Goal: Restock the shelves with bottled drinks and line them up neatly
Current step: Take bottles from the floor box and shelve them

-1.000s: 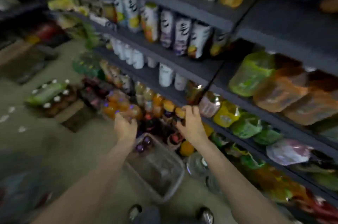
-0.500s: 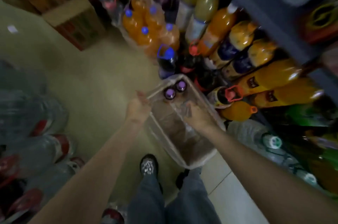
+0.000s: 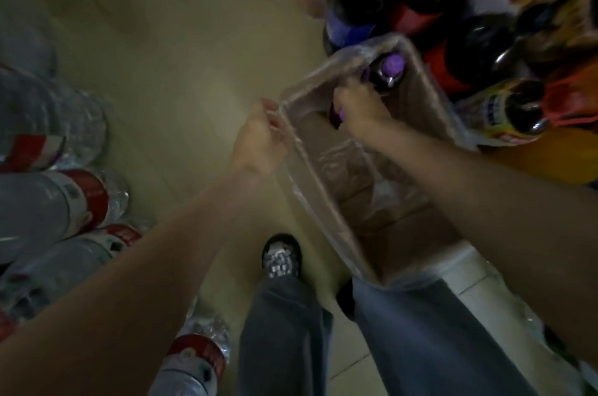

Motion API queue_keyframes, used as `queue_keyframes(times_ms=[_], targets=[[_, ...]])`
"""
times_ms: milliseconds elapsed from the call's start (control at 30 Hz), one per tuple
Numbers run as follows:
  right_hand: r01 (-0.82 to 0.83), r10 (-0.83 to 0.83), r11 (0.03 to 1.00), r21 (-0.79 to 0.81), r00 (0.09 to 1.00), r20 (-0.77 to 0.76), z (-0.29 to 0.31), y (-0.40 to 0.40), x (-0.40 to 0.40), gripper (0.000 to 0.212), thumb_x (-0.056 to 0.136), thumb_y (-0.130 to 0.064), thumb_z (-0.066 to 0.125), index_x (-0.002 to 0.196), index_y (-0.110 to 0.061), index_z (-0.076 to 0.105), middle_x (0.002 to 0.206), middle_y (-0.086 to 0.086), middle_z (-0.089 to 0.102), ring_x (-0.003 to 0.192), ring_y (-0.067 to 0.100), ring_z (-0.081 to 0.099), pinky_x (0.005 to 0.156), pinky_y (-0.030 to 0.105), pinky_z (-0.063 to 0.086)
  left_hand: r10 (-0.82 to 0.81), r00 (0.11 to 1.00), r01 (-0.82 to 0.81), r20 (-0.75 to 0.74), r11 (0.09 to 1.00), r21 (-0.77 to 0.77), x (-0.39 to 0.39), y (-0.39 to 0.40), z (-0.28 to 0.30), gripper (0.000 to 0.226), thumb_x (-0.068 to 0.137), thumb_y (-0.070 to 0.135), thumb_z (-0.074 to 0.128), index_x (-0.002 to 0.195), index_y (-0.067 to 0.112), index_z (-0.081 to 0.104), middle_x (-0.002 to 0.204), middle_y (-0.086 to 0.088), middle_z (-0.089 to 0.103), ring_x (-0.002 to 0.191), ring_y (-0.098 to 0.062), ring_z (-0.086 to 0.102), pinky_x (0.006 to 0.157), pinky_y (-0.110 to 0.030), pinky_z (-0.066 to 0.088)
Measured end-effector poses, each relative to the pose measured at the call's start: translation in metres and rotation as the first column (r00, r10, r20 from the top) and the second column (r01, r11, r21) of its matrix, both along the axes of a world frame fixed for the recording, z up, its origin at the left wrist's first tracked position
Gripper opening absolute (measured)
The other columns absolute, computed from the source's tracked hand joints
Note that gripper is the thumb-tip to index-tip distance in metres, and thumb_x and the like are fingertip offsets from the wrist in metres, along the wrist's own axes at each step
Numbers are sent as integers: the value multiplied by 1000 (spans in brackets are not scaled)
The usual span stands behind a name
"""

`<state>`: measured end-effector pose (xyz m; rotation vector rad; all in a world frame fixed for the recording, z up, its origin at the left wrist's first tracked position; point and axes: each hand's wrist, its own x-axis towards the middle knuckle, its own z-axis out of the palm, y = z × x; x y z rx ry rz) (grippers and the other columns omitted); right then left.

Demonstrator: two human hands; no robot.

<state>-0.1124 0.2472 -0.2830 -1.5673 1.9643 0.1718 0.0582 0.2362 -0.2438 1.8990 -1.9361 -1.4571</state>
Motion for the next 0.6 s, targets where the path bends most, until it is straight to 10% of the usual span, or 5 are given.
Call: queue_keyframes(times_ms=[133, 233, 467, 600], targets=[[17, -8, 999, -48, 983, 186, 82, 11, -20, 30, 68, -12, 75, 96, -10, 65, 111, 11, 61, 103, 27, 57, 85, 30, 43, -69, 984, 98, -167, 981, 170, -19, 1, 16, 82, 63, 4, 80, 131, 7, 36, 119, -5, 47, 109, -13, 48, 82, -4, 35], [29, -25, 1000, -2, 910, 413, 152, 6, -42, 29, 64, -11, 77, 91, -14, 69, 95, 7, 69, 90, 22, 63, 82, 29, 48, -218, 941, 290, -257, 912, 289, -41, 2, 43, 103, 52, 20, 88, 138, 18, 31, 134, -1, 44, 125, -14, 43, 105, -20, 33], [429, -283, 903, -12, 616, 735, 148, -24, -66, 34, 78, -10, 72, 108, 2, 62, 85, 13, 62, 74, 11, 56, 72, 21, 49, 244, 905, -82, -349, 904, 421, -71, 11, 71, 42, 64, 8, 81, 101, 21, 64, 93, 6, 69, 85, -5, 64, 79, -18, 50], [255, -227, 961, -109, 949, 218, 52, -36, -83, 46, 82, -21, 67, 125, -10, 54, 121, 19, 55, 105, 27, 54, 93, 34, 42, 428, 882, -305, -197, 837, 454, -49, 11, 56, 21, 71, 24, 77, 87, 26, 63, 90, 4, 68, 79, -6, 63, 70, -22, 51]])
